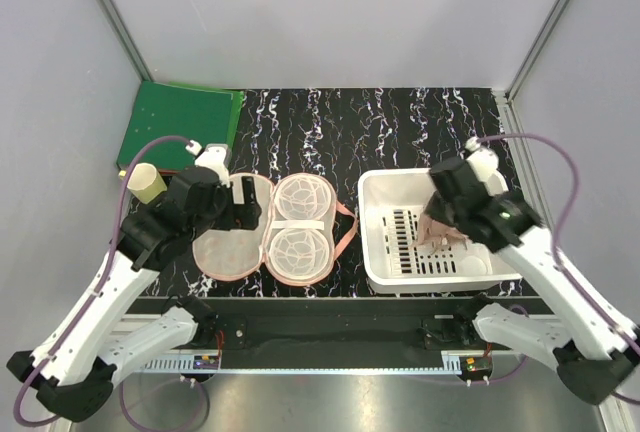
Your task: Place the bra in the laundry bag and zip it closed
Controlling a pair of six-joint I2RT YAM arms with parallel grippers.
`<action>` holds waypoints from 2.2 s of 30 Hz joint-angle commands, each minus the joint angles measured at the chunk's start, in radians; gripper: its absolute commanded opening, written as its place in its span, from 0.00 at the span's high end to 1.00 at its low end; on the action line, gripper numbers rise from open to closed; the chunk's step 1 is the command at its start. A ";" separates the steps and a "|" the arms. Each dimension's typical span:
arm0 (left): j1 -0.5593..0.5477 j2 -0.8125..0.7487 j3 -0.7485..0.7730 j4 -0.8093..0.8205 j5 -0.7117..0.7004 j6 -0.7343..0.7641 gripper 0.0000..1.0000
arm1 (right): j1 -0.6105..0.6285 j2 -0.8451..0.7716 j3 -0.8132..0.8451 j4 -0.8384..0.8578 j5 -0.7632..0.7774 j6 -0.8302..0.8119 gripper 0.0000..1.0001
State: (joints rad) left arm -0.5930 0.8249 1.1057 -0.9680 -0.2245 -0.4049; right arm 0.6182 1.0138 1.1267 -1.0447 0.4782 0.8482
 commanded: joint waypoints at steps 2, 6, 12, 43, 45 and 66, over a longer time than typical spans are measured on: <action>0.018 0.037 0.019 0.077 0.173 -0.064 0.01 | 0.000 -0.099 0.227 -0.043 -0.044 -0.328 1.00; 0.056 0.066 0.032 0.072 0.289 -0.144 0.01 | 0.000 -0.046 0.494 0.026 -0.153 -0.497 1.00; 0.082 0.059 0.023 0.107 0.413 -0.241 0.01 | 0.000 0.121 0.789 0.151 -0.476 -0.638 1.00; 0.137 -0.273 -0.010 -0.233 0.201 -0.502 0.01 | 0.101 0.701 0.463 0.825 -1.188 -0.204 1.00; 0.137 -0.261 -0.023 -0.224 0.200 -0.491 0.01 | 0.156 0.695 0.371 0.821 -1.277 -0.192 1.00; 0.361 0.223 -0.228 0.097 0.430 -0.223 0.03 | 0.075 0.746 0.507 0.319 -1.078 -0.462 0.08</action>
State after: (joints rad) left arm -0.2840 0.9684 0.9024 -1.0077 0.1165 -0.7769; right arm 0.6937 1.7481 1.5867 -0.6495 -0.6430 0.4412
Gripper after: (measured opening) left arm 0.987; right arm 0.918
